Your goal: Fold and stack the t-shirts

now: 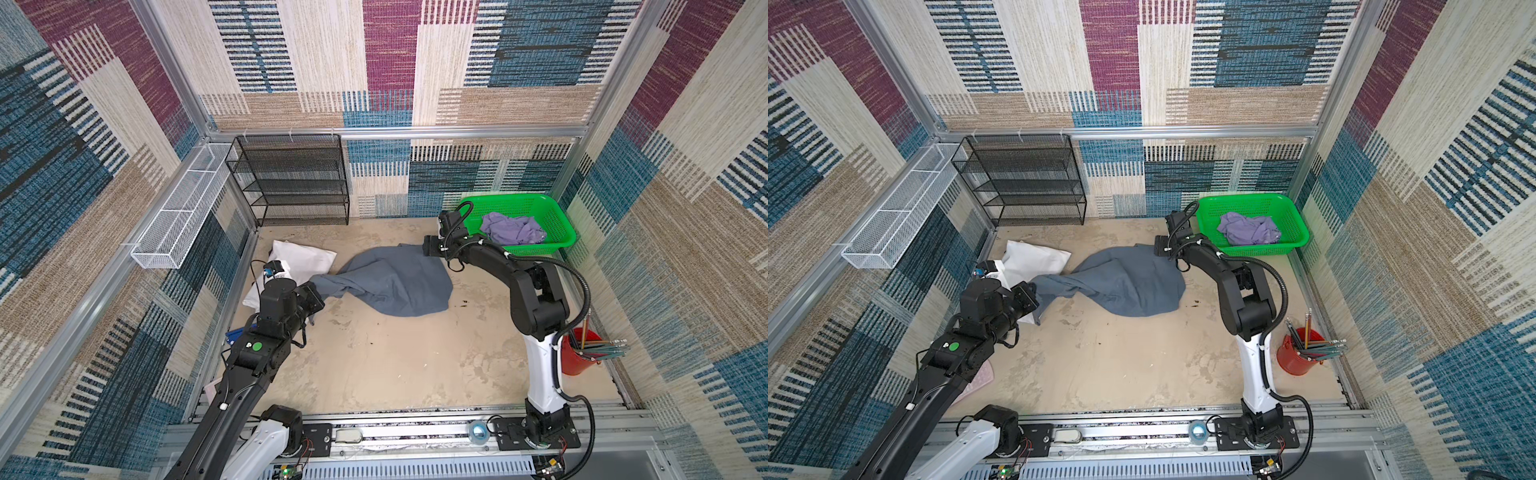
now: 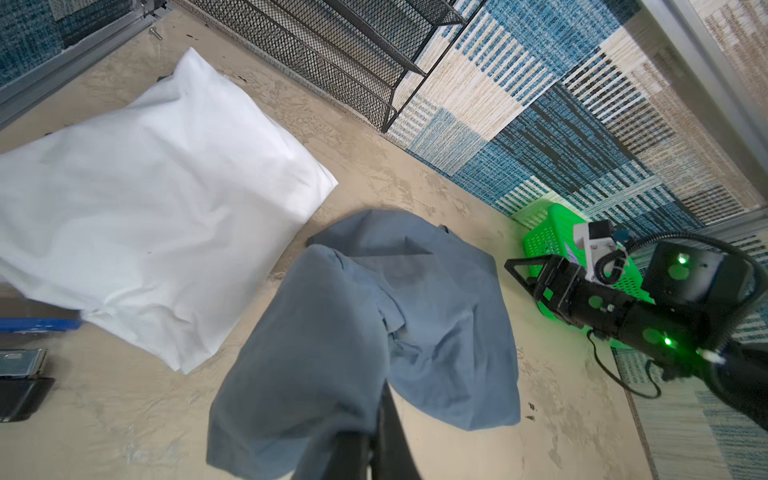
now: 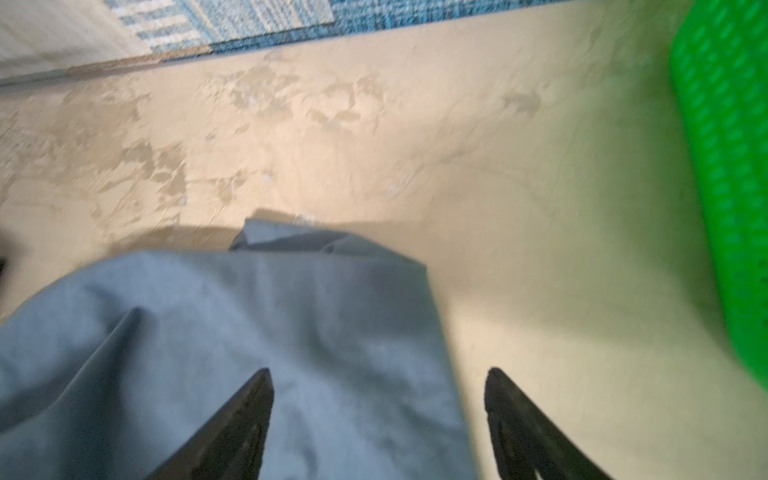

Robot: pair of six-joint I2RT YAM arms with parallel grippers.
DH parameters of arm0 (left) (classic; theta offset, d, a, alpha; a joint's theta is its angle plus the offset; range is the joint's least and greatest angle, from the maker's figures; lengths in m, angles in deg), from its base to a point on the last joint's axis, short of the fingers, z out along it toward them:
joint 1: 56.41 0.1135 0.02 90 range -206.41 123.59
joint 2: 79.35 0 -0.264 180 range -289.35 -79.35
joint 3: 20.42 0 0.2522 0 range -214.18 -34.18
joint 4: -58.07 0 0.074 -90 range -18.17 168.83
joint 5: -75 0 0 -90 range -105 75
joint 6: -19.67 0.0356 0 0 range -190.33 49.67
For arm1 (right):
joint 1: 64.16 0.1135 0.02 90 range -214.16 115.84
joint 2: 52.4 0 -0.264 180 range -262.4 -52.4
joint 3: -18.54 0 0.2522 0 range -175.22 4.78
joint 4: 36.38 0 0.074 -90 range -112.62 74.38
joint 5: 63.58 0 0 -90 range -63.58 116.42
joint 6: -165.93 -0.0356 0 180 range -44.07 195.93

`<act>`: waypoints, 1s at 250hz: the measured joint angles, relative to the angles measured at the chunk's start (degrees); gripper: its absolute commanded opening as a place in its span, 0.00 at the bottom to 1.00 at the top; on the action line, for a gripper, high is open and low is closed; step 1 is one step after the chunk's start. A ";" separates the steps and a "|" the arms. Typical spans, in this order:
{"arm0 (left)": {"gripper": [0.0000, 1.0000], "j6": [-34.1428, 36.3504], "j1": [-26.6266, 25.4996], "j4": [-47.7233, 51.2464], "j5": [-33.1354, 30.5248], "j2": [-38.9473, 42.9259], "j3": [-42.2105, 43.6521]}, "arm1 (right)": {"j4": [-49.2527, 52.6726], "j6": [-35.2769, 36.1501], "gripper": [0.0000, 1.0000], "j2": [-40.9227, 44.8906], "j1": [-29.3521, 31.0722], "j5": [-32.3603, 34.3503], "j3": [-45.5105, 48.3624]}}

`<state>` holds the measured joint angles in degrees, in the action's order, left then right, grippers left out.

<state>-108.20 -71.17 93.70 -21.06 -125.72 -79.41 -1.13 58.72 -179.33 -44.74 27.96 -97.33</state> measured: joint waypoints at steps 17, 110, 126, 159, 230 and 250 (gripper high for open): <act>0.00 -0.02 0.00 0.07 0.37 0.26 0.72 | 1.42 0.83 0.79 -4.74 -0.57 0.22 -7.15; 0.00 -0.07 0.00 -0.26 1.92 0.24 1.62 | 9.16 2.43 0.20 -14.78 -0.42 -4.98 -16.94; 0.00 -0.02 0.00 -0.26 1.95 -0.52 1.31 | 9.66 2.47 0.00 -14.03 -0.42 -5.86 -16.04; 0.00 0.61 0.00 -0.55 2.03 -3.02 -0.76 | 9.66 3.17 0.00 -11.96 -0.55 -7.08 -14.19; 0.00 5.92 1.27 -0.17 2.19 -11.43 -9.53 | 10.21 5.16 0.00 1.57 -0.63 -8.90 -14.80; 0.00 7.85 2.08 -0.17 2.69 -14.62 -12.07 | 10.34 5.62 0.00 4.85 -0.63 -9.46 -17.09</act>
<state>-100.35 -69.09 93.53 -18.37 -140.34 -91.48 9.21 64.34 -174.48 -45.37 18.50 -114.42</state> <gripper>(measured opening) 0.055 0.056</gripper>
